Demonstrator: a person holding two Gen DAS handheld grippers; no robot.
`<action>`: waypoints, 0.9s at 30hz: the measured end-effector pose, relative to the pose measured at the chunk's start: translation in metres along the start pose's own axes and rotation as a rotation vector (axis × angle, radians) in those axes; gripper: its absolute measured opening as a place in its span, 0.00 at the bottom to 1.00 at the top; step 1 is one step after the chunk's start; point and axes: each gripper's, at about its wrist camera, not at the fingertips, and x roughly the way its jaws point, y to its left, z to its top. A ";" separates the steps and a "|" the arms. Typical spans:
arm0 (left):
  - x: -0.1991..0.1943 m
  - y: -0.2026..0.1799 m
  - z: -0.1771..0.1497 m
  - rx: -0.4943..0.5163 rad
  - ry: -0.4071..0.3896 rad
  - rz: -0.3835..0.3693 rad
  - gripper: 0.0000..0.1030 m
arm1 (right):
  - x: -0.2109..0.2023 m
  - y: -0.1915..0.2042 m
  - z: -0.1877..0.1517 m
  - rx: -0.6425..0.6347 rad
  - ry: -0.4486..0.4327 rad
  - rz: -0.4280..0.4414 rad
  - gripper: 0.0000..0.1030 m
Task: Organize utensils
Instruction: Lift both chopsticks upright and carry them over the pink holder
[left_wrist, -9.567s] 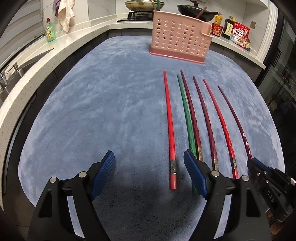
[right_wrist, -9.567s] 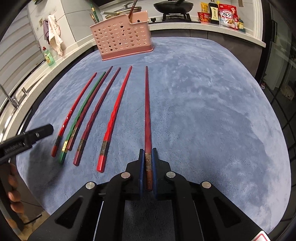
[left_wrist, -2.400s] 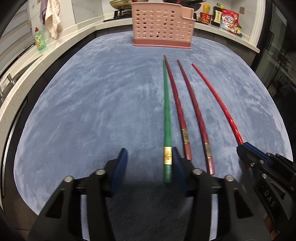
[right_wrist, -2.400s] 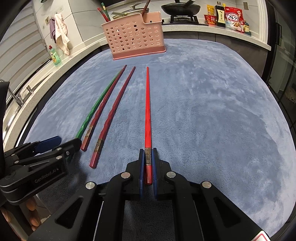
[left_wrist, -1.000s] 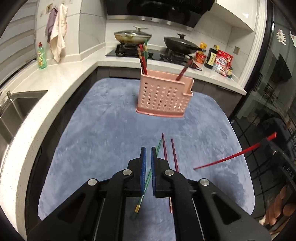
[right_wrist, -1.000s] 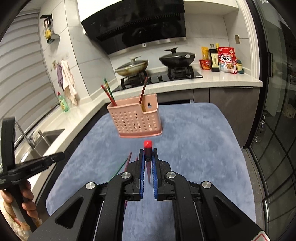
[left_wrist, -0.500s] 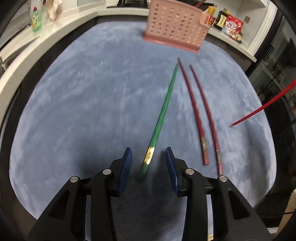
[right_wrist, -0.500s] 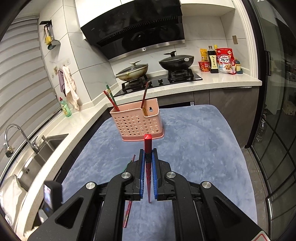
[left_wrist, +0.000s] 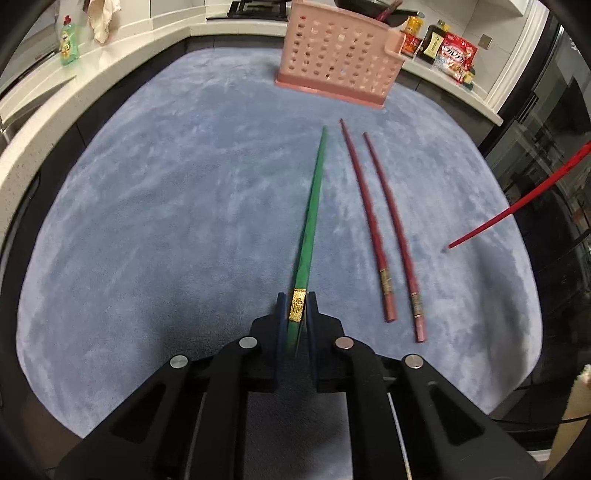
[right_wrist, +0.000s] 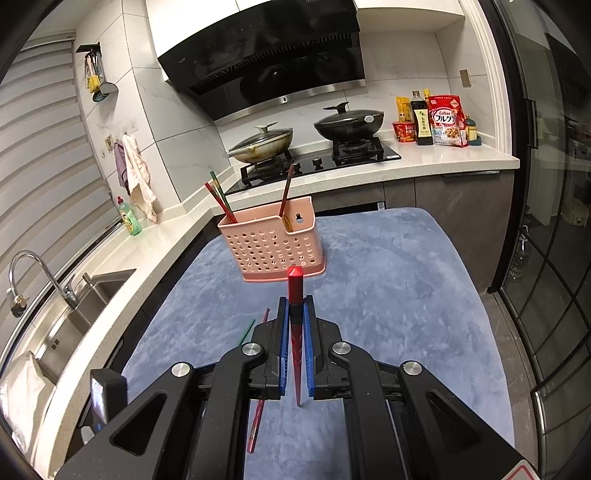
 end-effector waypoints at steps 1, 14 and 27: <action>-0.009 -0.002 0.004 0.001 -0.016 -0.003 0.09 | -0.001 0.000 0.000 0.000 -0.003 0.000 0.07; -0.105 -0.017 0.108 0.044 -0.269 0.015 0.07 | 0.012 -0.002 0.048 0.005 -0.045 0.067 0.07; -0.149 -0.046 0.227 0.103 -0.479 0.050 0.07 | 0.052 -0.001 0.137 0.077 -0.148 0.161 0.07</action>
